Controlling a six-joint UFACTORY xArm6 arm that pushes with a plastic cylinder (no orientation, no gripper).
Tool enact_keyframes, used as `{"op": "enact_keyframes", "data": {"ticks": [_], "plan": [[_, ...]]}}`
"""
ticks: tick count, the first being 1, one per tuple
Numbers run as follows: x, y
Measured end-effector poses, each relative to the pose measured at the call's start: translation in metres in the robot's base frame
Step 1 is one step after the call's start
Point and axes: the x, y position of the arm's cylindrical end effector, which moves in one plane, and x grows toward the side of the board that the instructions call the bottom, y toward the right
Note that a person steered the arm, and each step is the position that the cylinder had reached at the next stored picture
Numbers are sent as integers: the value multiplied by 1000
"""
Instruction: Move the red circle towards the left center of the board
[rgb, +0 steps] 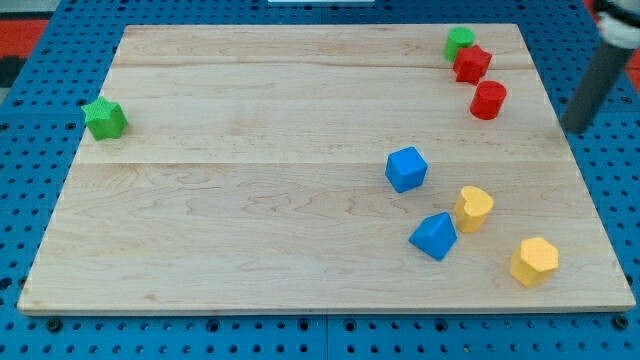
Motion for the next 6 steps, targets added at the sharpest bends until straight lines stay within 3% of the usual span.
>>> {"op": "enact_keyframes", "data": {"ticks": [3, 4, 6], "plan": [[-59, -184], [-58, -269], [-25, -369]]}}
